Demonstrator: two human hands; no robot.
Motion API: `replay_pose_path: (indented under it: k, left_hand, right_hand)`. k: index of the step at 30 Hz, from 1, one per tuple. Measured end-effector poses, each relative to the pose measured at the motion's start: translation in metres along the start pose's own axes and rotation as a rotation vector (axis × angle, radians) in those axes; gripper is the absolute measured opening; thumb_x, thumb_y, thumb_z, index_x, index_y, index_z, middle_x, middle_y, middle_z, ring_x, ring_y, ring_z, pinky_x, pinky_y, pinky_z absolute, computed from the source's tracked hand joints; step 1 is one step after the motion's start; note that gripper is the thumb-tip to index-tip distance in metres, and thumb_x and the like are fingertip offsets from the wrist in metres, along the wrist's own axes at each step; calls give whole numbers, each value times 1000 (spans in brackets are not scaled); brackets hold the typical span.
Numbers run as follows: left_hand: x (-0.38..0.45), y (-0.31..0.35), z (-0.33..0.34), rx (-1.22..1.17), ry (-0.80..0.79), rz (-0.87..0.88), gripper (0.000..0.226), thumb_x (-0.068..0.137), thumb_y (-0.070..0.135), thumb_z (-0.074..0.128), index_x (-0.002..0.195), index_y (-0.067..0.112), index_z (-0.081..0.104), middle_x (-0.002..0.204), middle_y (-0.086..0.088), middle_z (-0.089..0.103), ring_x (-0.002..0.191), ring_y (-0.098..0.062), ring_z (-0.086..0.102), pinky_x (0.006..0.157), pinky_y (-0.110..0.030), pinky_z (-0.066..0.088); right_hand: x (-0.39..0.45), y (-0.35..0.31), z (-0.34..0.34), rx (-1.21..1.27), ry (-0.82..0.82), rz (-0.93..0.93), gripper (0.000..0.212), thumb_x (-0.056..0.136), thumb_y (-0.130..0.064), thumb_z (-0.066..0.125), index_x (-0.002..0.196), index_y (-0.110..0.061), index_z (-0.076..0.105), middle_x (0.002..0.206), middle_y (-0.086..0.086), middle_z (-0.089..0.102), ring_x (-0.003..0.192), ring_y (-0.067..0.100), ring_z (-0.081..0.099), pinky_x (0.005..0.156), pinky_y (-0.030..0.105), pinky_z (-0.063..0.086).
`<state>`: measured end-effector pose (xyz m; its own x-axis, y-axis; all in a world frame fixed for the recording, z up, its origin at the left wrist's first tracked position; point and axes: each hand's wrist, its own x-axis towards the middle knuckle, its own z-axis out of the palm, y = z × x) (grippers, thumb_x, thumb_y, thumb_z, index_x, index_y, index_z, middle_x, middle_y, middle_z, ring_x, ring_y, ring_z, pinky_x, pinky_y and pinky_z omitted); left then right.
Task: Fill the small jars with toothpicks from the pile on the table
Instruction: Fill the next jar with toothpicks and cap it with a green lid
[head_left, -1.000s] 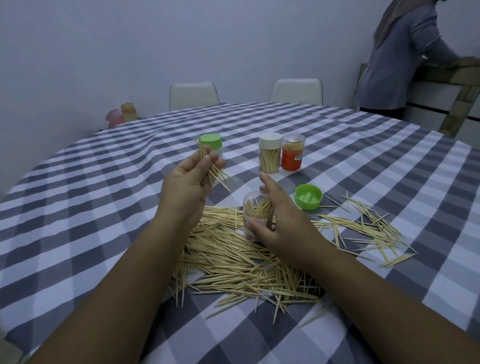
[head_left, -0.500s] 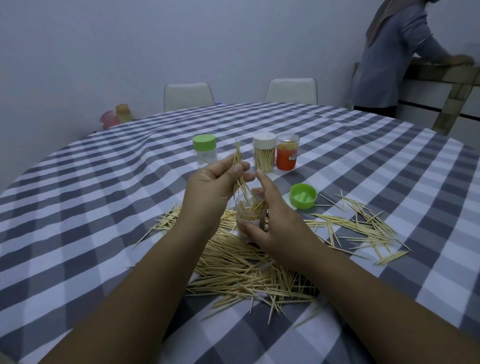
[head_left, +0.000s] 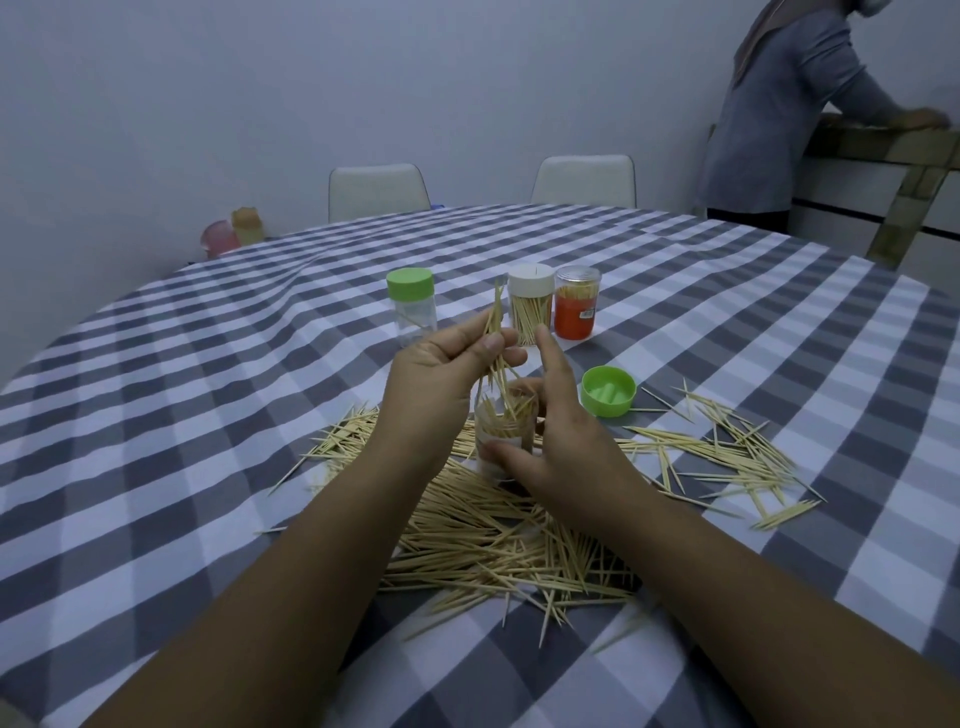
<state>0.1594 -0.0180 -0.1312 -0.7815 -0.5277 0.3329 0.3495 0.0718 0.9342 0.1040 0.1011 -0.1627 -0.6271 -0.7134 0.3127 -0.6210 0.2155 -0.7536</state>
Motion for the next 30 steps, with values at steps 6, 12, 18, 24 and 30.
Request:
replay_pose_path:
  k: [6, 12, 18, 24, 30]
  left_hand:
    - [-2, 1, -5, 39, 7, 12, 20, 90, 9, 57, 93, 25, 69, 80, 4, 74, 90, -14, 69, 101, -45, 46]
    - [-1, -3, -5, 40, 38, 37, 22, 90, 11, 58, 101, 27, 68, 88, 8, 74, 86, -9, 68, 93, -35, 51]
    - [-2, -3, -3, 22, -29, -2, 23, 91, 7, 56, 102, 22, 67, 89, 7, 74, 86, -9, 69, 73, -18, 52]
    - [-6, 1, -3, 36, -96, -91, 16, 88, 9, 61, 99, 12, 72, 94, 1, 75, 90, -3, 69, 66, -11, 50]
    - [-2, -2, -13, 196, -191, -209, 19, 87, 25, 61, 102, 23, 71, 128, 9, 59, 111, 6, 52, 77, -9, 37]
  right_hand:
    - [2, 2, 1, 0, -5, 10, 104, 84, -29, 70, 148, -37, -11, 142, 4, 44, 121, 15, 52, 96, 30, 44]
    - [3, 3, 1, -17, -14, 8, 103, 84, -30, 70, 149, -35, -10, 140, -3, 44, 118, 11, 52, 92, 25, 44]
    - [3, 1, 1, -10, -10, 4, 103, 83, -29, 71, 149, -36, -8, 140, -4, 45, 113, 8, 53, 94, 32, 47]
    - [2, 1, -1, 17, 0, 14, 100, 84, -24, 70, 150, -35, -5, 114, -19, 51, 90, -3, 57, 79, 14, 46]
    - [3, 3, -1, 25, 24, 2, 99, 84, -24, 70, 149, -35, -4, 110, -11, 54, 99, 8, 59, 87, 30, 48]
